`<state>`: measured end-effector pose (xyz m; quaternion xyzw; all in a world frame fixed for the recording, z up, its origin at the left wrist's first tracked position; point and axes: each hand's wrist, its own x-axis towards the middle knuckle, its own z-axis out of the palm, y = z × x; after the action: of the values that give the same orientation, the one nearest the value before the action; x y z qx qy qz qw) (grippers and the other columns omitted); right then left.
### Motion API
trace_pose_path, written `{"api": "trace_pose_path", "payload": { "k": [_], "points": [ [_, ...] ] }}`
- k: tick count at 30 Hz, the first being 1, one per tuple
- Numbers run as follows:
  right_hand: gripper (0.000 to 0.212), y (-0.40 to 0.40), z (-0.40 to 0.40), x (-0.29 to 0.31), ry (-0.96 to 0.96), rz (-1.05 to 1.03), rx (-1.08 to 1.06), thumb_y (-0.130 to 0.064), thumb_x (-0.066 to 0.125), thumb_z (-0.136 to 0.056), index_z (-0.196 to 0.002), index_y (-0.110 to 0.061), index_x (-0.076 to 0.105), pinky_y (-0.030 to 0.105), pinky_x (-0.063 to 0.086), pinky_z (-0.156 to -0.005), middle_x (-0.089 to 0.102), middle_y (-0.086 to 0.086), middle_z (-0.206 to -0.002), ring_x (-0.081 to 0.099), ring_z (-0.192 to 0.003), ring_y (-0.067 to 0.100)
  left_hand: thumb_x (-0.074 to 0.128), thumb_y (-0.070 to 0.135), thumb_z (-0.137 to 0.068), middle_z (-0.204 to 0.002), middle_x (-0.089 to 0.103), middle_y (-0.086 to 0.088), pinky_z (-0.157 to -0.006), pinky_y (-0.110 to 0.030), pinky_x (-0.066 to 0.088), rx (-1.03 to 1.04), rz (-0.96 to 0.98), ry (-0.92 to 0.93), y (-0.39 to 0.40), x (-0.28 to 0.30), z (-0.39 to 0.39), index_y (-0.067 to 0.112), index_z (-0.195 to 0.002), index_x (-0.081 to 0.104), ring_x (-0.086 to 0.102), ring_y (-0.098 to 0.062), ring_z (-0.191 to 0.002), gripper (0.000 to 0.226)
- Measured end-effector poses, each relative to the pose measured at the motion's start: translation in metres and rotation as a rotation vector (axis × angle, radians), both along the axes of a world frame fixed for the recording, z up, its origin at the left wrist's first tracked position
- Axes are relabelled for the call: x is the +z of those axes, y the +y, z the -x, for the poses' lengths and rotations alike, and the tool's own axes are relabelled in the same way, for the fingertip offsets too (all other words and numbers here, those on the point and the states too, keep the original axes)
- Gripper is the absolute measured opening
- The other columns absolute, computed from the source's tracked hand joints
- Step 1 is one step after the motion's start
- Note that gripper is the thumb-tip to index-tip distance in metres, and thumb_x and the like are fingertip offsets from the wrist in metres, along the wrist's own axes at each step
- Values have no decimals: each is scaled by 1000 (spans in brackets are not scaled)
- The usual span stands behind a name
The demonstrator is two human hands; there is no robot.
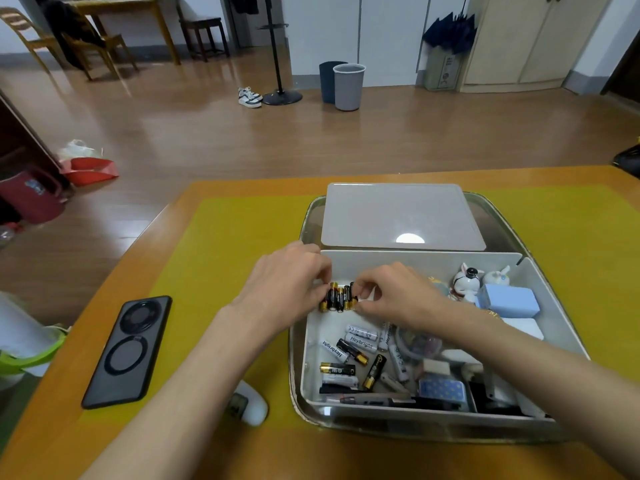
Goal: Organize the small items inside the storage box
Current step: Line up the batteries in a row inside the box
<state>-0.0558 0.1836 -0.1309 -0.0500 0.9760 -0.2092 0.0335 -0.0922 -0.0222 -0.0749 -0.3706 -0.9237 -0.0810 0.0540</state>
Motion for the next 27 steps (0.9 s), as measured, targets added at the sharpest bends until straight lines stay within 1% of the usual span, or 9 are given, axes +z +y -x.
{"api": "trace_pose_path", "payload": {
  "k": [3, 6, 10, 12, 14, 17, 20, 24, 27],
  "points": [
    [13, 5, -20, 15, -31, -8, 107, -42, 73, -84, -95, -35, 72, 30, 52, -71, 69, -20, -84, 62, -80, 0, 61, 30, -90, -97, 62, 9, -64, -32, 43, -10, -2, 0, 2, 1, -4, 28, -87, 61, 55, -18, -100, 4],
    [14, 4, -43, 22, -61, -104, 318, -44, 69, -87, -99, -38, 73, 28, 50, -69, 62, -23, -83, 54, -78, -4, 60, 29, -91, -96, 64, 8, -65, -32, 46, -44, 29, -16, 8, 1, -12, 26, -89, 63, 58, -18, -98, 5],
    [22, -3, -55, 11, -37, -309, 514, -38, 66, -88, -110, -35, 70, 30, 39, -56, 63, -13, -106, 49, -102, 10, 57, 26, -92, -90, 65, 5, -63, -31, 44, -95, 145, -28, 21, -4, -30, 28, -84, 59, 61, -20, -88, 9],
    [18, -7, -54, 4, -20, -383, 547, -41, 65, -88, -103, -30, 70, 27, 28, -50, 61, -10, -101, 43, -95, 11, 61, 23, -92, -89, 65, 4, -64, -32, 47, -130, 244, -37, 23, -9, -38, 26, -88, 66, 62, -20, -86, 7],
    [20, -9, -53, -1, -12, -403, 551, -43, 65, -88, -99, -27, 69, 29, 35, -50, 59, -9, -95, 36, -89, 9, 67, 21, -90, -84, 62, 3, -62, -33, 46, -151, 373, -39, 19, -15, -42, 21, -88, 65, 59, -19, -82, 2],
    [21, -9, -55, -4, 12, -379, 536, -39, 65, -85, -100, -24, 68, 34, 47, -56, 59, -8, -94, 42, -91, 12, 67, 18, -91, -89, 60, -4, -62, -33, 36, -156, 497, -42, 16, -22, -45, 19, -90, 61, 55, -22, -88, 7],
    [20, -3, -60, 2, 26, -247, 480, -43, 64, -84, -98, -30, 70, 32, 49, -62, 61, -13, -93, 45, -91, 8, 67, 17, -90, -101, 63, -6, -66, -34, 38, -158, 508, -44, 18, -29, -50, 16, -102, 63, 55, -24, -99, 12],
    [11, 15, -59, 16, -4, 216, 89, -43, 78, -77, -83, -34, 75, 23, 49, -64, 67, -20, -74, 59, -76, 0, 70, 23, -87, -102, 65, -6, -71, -36, 43, -130, 502, -124, 17, -35, -53, 16, -98, 64, 56, -25, -99, 15],
    [9, 26, -38, 20, 5, 313, -112, -34, 79, -81, -87, -32, 72, 23, 47, -58, 71, -20, -70, 63, -65, -1, 71, 26, -86, -101, 66, -5, -70, -35, 42, -102, 493, -147, 20, -37, -52, 18, -99, 63, 58, -25, -99, 17]
  ]
}}
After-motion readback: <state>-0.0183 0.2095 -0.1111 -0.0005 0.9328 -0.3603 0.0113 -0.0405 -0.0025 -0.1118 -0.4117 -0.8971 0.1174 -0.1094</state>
